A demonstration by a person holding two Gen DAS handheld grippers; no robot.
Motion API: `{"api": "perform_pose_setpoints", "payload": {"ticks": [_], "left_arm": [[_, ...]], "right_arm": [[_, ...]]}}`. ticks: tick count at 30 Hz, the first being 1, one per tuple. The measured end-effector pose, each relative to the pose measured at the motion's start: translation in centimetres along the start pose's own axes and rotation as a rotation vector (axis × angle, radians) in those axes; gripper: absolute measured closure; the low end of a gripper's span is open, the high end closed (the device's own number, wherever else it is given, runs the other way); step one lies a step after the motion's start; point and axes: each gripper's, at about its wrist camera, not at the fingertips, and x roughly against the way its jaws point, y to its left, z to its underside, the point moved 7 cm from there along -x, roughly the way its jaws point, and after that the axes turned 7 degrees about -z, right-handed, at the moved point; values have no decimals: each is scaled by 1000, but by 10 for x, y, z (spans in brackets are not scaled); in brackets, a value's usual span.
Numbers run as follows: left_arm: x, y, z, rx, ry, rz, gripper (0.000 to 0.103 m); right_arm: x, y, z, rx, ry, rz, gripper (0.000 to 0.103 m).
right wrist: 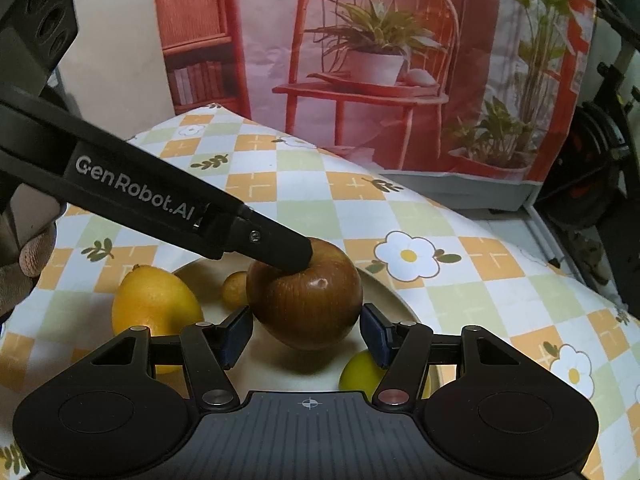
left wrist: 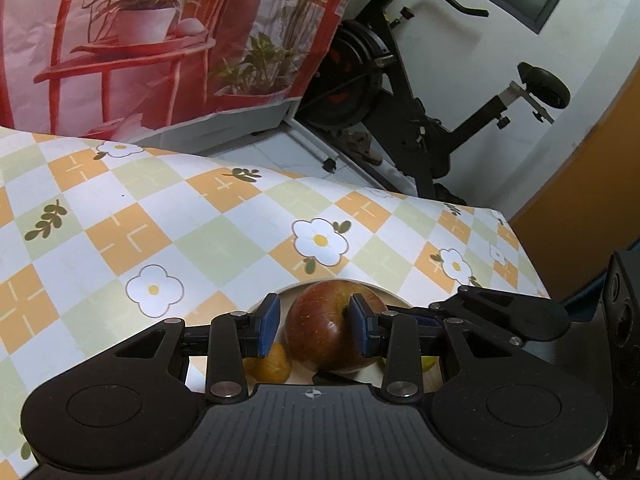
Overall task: Organize fruits
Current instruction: 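Carry the red apple onto the beige plate and open the left gripper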
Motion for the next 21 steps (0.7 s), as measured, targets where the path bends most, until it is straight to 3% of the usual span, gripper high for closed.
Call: {"api": "perform_pose_setpoints", "payload": {"ticks": [12, 21], "left_arm": [[-1, -8, 0, -43, -17, -28, 61], [4, -15, 5, -73, -43, -66, 60]], "right_arm": [[15, -2, 2, -1, -19, 18, 47], [70, -11, 22, -88, -170, 53, 47]]}}
